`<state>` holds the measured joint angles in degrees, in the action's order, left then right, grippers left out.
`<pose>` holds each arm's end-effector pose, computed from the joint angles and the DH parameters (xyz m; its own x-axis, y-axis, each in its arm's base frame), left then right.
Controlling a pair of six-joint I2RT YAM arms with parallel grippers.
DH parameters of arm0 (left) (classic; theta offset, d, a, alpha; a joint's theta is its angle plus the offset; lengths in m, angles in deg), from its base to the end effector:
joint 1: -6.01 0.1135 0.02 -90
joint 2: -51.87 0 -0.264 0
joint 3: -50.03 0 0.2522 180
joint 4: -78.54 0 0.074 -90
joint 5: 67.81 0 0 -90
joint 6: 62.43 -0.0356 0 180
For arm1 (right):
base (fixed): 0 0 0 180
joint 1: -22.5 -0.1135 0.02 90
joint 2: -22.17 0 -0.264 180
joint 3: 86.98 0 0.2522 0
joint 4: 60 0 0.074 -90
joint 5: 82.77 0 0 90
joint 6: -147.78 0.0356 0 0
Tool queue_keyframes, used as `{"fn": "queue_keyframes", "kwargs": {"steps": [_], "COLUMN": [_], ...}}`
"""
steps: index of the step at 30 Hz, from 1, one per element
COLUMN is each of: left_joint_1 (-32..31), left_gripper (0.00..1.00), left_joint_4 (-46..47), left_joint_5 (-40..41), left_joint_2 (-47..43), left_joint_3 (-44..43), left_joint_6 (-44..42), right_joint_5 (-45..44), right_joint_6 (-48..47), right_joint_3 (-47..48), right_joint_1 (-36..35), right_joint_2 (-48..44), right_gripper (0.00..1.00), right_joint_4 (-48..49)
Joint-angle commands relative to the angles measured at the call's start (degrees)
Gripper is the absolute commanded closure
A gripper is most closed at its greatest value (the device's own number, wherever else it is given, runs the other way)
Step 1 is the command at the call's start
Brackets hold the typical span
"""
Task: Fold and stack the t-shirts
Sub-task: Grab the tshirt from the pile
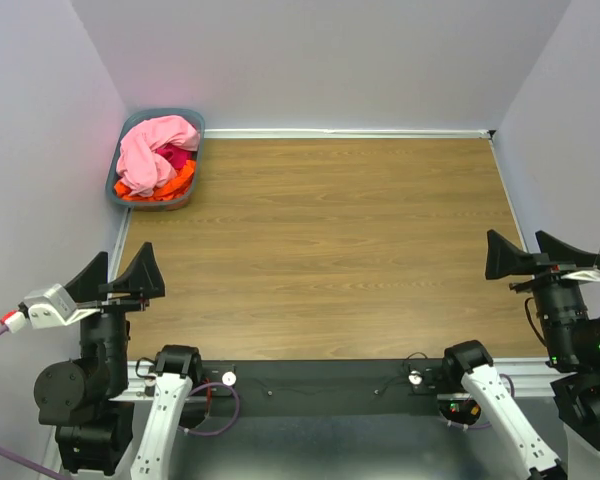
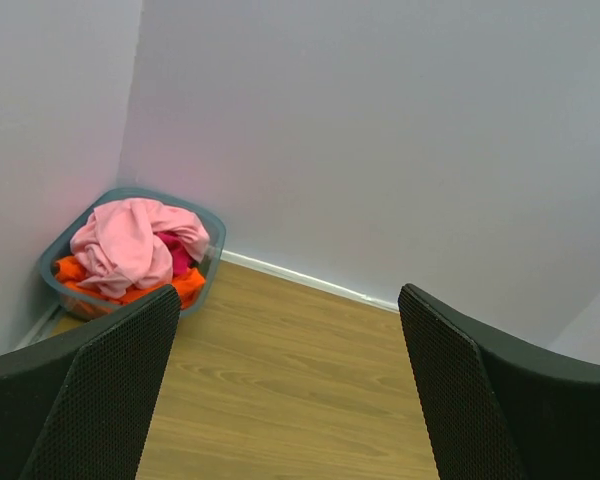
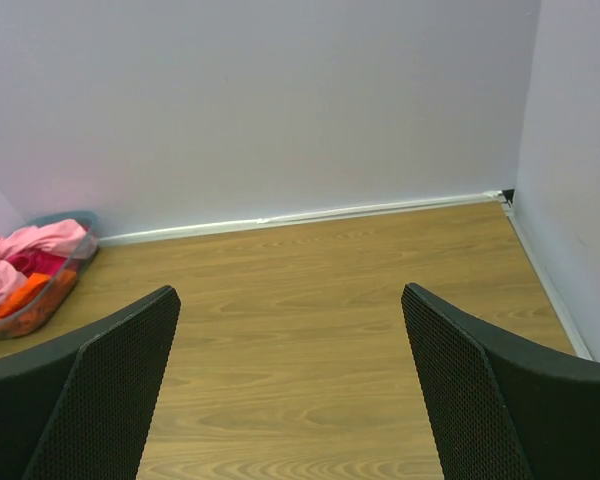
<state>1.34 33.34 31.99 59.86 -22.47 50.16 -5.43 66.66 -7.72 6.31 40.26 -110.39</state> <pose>-0.0294 0.0085 0.4139 0.3350 -0.4072 -0.8497 0.0529 0.9085 -0.4145 -0.0002 -0.0082 0.4368 0.1674 0.2054 -0.9643 -0.0922 0.9770 0.1921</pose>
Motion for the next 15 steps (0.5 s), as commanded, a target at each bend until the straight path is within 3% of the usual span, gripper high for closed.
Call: {"fn": "queue_keyframes", "kwargs": {"steps": [1, 7, 15], "left_joint_1": [0.1, 0.2, 0.1], "left_gripper": [0.01, 0.01, 0.01], "left_joint_4": [0.8, 4.9, 10.4], "left_joint_5": [3.5, 4.7, 3.7], "left_joint_2": [0.0, -1.0, 8.8], "left_joint_3": [1.1, 5.0, 10.9], "left_joint_6": [1.0, 1.2, 3.2], "right_joint_5": [-3.1, -1.7, 1.4], "right_joint_6": [-0.7, 1.0, 4.0], "right_joint_3": [-1.2, -3.5, -6.3], "right_joint_1": [-0.5, -0.6, -0.6], "right_joint_2": [0.6, 1.4, 6.2], "right_gripper": [0.0, 0.0, 0.0], "right_joint_4": [-0.9, -0.5, -0.3]}}
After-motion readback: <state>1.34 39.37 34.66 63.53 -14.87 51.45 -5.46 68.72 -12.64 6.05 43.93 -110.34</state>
